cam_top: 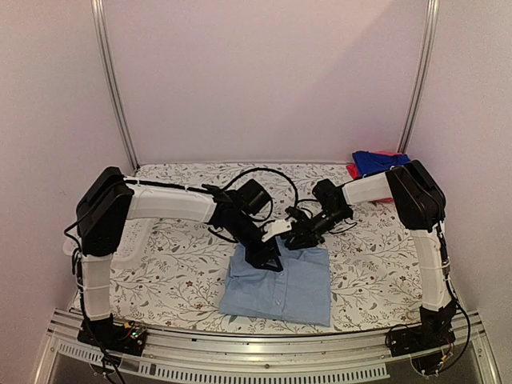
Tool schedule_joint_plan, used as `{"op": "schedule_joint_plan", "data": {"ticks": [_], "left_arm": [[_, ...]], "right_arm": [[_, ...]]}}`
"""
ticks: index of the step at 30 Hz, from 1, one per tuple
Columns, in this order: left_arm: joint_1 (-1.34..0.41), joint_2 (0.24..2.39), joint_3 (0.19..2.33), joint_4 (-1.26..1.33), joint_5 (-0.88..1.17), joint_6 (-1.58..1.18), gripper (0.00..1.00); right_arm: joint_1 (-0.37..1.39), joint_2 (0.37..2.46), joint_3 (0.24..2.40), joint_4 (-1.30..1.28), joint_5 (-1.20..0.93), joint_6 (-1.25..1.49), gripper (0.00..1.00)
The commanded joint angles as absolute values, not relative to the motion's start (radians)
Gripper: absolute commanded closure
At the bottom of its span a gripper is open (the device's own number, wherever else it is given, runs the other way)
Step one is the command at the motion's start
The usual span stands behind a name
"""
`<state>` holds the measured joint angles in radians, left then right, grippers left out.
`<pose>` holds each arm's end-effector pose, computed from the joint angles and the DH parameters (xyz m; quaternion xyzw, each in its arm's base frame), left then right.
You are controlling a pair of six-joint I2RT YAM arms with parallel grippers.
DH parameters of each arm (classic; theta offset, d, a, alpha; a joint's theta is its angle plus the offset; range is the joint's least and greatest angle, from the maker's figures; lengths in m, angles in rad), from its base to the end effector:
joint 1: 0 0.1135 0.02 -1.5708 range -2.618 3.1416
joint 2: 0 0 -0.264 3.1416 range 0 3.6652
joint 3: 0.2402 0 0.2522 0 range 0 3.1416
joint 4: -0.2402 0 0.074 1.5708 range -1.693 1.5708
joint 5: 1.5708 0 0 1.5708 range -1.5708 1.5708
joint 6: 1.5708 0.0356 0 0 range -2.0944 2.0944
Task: Fold and stack the mixed laundry pile
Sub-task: Adjust the square-folded shirt at the center of the board.
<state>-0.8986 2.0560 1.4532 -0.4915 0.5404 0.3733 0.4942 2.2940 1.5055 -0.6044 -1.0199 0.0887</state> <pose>0.2515 -0.3454 0.1647 0.6069 0.7160 -0.3095 0.1523 0.3609 0.2289 0.0888 0.2175 -0.8428 -0.4880 0.0654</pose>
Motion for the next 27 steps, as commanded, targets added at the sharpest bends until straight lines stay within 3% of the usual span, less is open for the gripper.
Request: {"op": "schedule_joint_plan", "data": {"ticks": [1, 5, 15, 18, 27], "left_arm": [[-0.875, 2.052, 1.475, -0.455, 0.578, 0.39, 0.68], [-0.837, 2.051, 1.489, -0.463, 0.629, 0.391, 1.0], [-0.788, 2.131, 1.603, -0.459, 0.596, 0.412, 1.0], [-0.777, 2.16, 1.629, -0.436, 0.581, 0.414, 0.96], [-0.772, 2.214, 1.655, -0.401, 0.528, 0.448, 0.9]], "right_arm": [[0.512, 2.312, 1.476, -0.62, -0.971, 0.075, 0.71], [0.512, 2.316, 1.474, -0.618, -0.969, 0.07, 0.72], [0.512, 2.329, 1.48, -0.614, -0.998, 0.063, 0.74], [0.511, 2.324, 1.498, -0.629, -0.996, 0.058, 0.74], [0.358, 2.218, 1.593, -0.709, -0.821, 0.108, 0.57]]}}
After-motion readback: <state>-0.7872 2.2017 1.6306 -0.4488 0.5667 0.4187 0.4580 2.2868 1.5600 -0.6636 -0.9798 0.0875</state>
